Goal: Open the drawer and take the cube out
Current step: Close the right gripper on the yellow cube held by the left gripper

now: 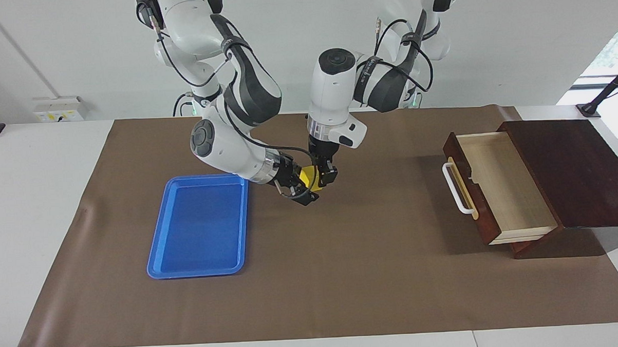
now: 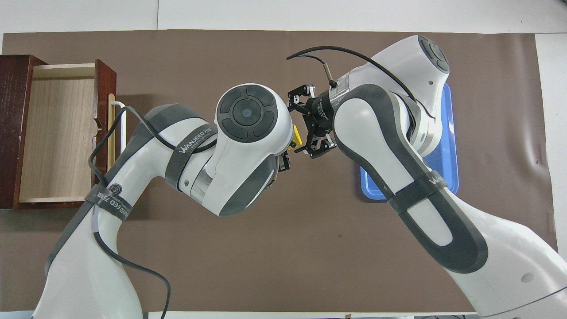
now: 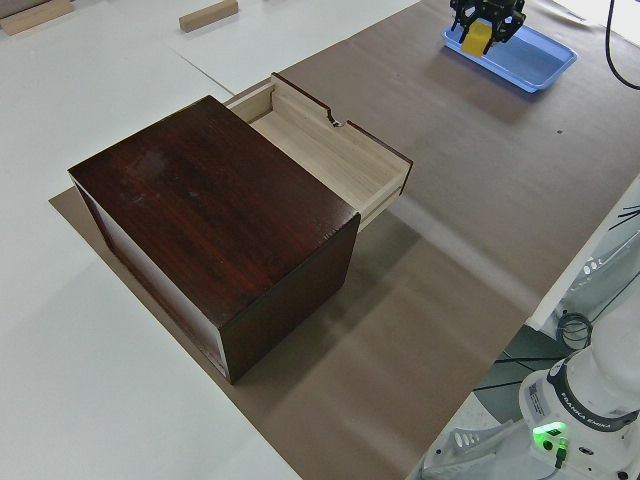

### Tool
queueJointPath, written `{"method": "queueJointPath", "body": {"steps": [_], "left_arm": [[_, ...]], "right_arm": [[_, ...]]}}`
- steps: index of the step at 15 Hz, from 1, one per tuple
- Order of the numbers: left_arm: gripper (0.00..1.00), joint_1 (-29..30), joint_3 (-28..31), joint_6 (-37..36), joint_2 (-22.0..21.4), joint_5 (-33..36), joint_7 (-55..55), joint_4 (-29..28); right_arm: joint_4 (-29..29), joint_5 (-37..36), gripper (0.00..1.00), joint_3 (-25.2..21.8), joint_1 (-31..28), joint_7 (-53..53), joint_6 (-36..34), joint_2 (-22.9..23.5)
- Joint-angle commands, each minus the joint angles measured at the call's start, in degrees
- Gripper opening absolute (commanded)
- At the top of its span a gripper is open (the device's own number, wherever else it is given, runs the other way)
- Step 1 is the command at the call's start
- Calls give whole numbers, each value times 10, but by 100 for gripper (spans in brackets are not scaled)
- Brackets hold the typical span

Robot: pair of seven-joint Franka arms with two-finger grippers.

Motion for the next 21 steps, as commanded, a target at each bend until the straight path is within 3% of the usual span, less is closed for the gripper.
{"method": "queueJointPath", "body": {"steps": [1, 7, 9, 13, 16, 17, 21], "left_arm": [[0, -8, 8, 2, 6, 5, -12, 12], [0, -8, 9, 2, 6, 5, -12, 12], [0, -7, 10, 3, 6, 5, -12, 12], [0, -7, 10, 6, 6, 5, -12, 12], [0, -6, 10, 6, 6, 4, -12, 12], [0, -6, 10, 6, 6, 4, -12, 12], [0, -5, 11, 6, 6, 5, -11, 11]], "right_arm": [[-8, 8, 98, 0, 1, 12, 12, -1], [-16, 7, 86, 0, 0, 12, 15, -1], [-16, 7, 74, 0, 0, 12, 15, -1], [-15, 7, 41, 0, 0, 12, 15, -2], [-14, 6, 6, 0, 0, 5, 14, -2], [-14, 6, 0, 0, 0, 4, 14, -2], [-7, 9, 0, 1, -15, -13, 4, -3]]}}
